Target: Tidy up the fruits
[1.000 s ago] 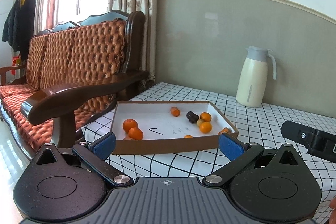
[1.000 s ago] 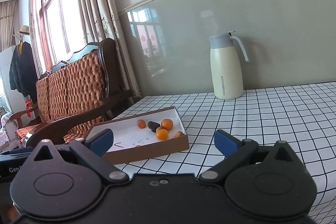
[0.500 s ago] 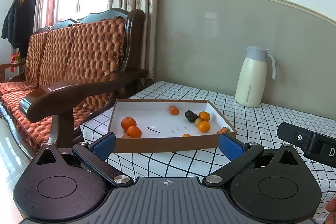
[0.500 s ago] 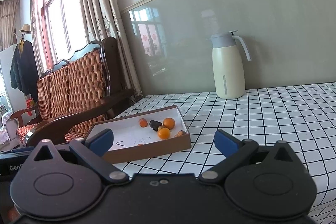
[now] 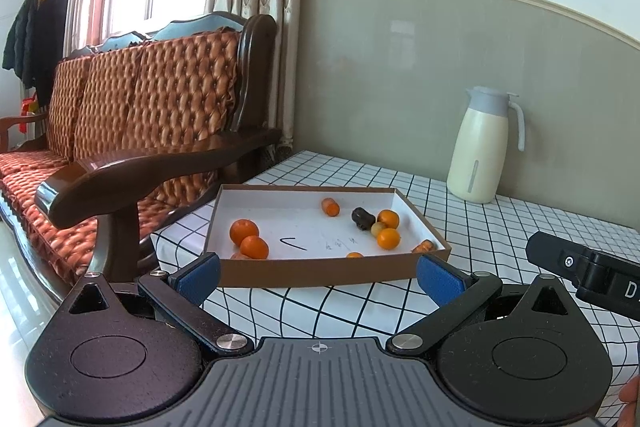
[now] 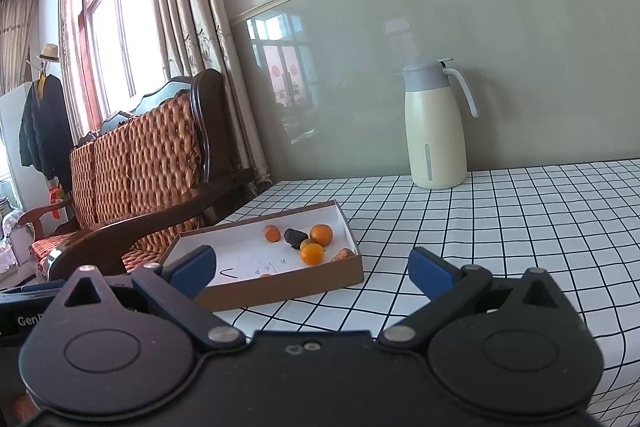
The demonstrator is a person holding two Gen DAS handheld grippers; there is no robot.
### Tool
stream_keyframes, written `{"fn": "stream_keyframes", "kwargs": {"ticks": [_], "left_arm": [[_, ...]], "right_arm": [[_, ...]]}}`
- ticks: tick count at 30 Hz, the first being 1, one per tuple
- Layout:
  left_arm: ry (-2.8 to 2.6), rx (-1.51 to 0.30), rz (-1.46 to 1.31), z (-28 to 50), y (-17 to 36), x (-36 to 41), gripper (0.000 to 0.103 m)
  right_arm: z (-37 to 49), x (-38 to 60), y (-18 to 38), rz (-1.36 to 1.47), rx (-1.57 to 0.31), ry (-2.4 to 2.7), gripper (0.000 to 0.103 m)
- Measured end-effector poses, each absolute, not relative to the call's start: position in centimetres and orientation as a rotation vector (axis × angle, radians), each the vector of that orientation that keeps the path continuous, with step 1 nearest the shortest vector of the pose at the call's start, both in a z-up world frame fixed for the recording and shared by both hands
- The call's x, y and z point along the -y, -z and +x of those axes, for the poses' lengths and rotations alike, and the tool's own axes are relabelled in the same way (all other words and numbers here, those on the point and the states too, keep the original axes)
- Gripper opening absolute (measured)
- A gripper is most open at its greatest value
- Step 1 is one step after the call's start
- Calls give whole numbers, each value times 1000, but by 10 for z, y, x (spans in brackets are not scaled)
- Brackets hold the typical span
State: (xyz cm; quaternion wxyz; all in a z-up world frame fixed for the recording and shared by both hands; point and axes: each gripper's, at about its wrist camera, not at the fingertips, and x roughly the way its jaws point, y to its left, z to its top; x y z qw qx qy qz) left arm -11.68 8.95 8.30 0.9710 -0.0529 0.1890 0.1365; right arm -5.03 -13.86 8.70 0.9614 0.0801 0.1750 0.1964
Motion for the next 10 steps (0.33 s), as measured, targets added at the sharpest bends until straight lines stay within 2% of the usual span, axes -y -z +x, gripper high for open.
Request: {"fn": "stream_keyframes", "kwargs": {"ticks": [10], "left_arm": [[-232, -363, -126, -119, -77, -89, 103]], "right_arm": [[-50, 132, -85, 140, -368, -398, 97]]}}
